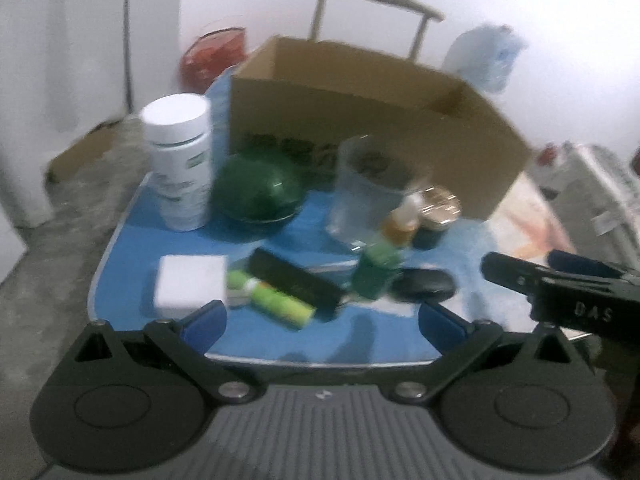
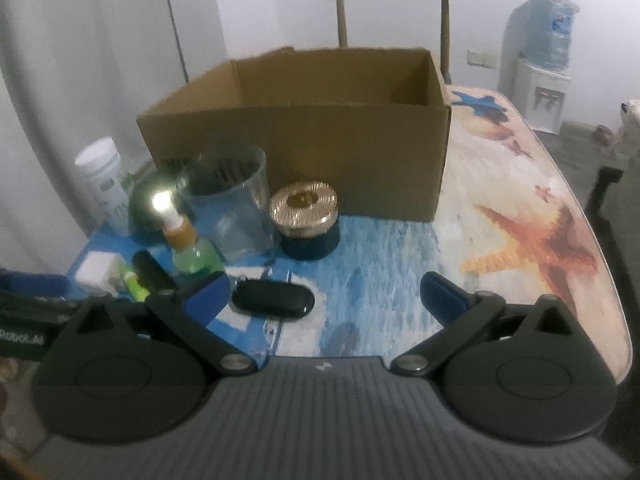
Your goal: Organize rigid objects
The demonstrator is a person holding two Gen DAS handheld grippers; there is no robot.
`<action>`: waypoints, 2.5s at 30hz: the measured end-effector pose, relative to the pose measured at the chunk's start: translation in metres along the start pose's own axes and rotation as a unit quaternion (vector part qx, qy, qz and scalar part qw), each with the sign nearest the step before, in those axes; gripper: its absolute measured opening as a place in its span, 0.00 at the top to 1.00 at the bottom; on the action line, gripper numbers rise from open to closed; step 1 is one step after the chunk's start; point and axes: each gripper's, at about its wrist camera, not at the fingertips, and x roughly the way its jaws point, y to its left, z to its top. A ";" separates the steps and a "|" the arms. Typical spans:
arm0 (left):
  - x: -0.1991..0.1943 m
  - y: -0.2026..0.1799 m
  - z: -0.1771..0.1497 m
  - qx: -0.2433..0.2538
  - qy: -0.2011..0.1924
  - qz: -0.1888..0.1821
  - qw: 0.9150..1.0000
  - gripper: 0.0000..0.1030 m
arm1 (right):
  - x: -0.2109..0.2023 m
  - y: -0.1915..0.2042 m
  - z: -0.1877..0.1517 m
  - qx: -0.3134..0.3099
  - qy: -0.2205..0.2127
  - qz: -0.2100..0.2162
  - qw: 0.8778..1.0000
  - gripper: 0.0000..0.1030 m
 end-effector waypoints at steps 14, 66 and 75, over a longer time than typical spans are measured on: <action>0.006 0.006 -0.012 0.042 0.014 0.012 0.999 0.11 | -0.001 0.008 0.002 0.016 -0.005 0.177 0.984 0.18; 0.016 -0.054 0.023 0.151 -0.026 0.003 0.988 0.68 | 0.004 0.032 0.044 -0.039 0.006 0.269 0.962 0.89; -0.029 -0.047 0.101 0.153 -0.043 0.006 0.987 0.68 | -0.029 0.045 0.114 -0.053 -0.009 0.313 0.948 0.89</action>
